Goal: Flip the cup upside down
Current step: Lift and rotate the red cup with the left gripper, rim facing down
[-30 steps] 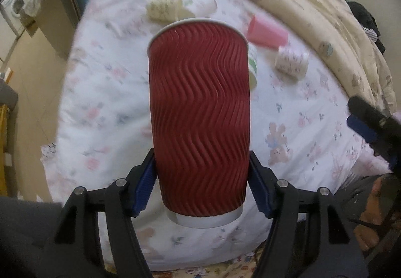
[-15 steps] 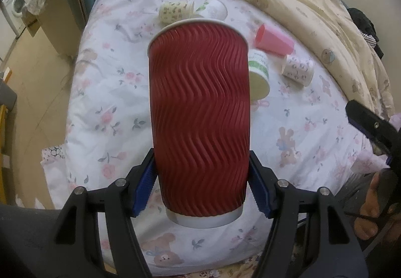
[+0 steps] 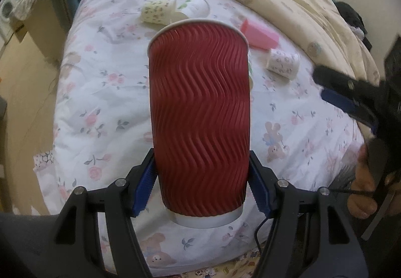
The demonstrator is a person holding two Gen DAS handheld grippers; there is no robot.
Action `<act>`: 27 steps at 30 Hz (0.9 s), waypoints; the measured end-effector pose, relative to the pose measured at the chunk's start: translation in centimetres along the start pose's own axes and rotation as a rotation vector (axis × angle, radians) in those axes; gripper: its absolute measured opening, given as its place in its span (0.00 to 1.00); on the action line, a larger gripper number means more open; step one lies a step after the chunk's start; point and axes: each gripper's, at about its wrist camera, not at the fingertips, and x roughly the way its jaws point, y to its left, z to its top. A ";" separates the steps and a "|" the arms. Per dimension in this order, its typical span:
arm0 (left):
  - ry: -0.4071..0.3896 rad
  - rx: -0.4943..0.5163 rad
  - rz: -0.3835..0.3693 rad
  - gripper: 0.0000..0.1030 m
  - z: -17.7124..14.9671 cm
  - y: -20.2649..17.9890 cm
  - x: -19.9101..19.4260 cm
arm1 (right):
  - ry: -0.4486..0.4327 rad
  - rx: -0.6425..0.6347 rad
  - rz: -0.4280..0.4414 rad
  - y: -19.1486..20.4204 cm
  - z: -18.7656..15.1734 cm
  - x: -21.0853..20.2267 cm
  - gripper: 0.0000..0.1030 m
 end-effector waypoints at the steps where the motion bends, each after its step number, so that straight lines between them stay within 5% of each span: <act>1: 0.001 0.000 0.001 0.62 0.0 -0.1 0.1 | 0.010 0.012 0.020 0.0 0.1 0.3 0.95; 11: 0.062 0.085 -0.057 0.62 -0.9 -2.5 1.1 | 0.060 -0.025 0.119 2.3 0.1 2.1 0.95; 22: -0.028 0.148 -0.056 0.62 -1.1 -3.7 -0.9 | 0.097 0.008 0.092 1.4 -0.2 3.0 0.95; 27: -0.115 0.129 -0.044 0.61 -0.6 -3.4 -2.5 | 0.186 0.042 0.039 0.2 -1.0 4.8 0.95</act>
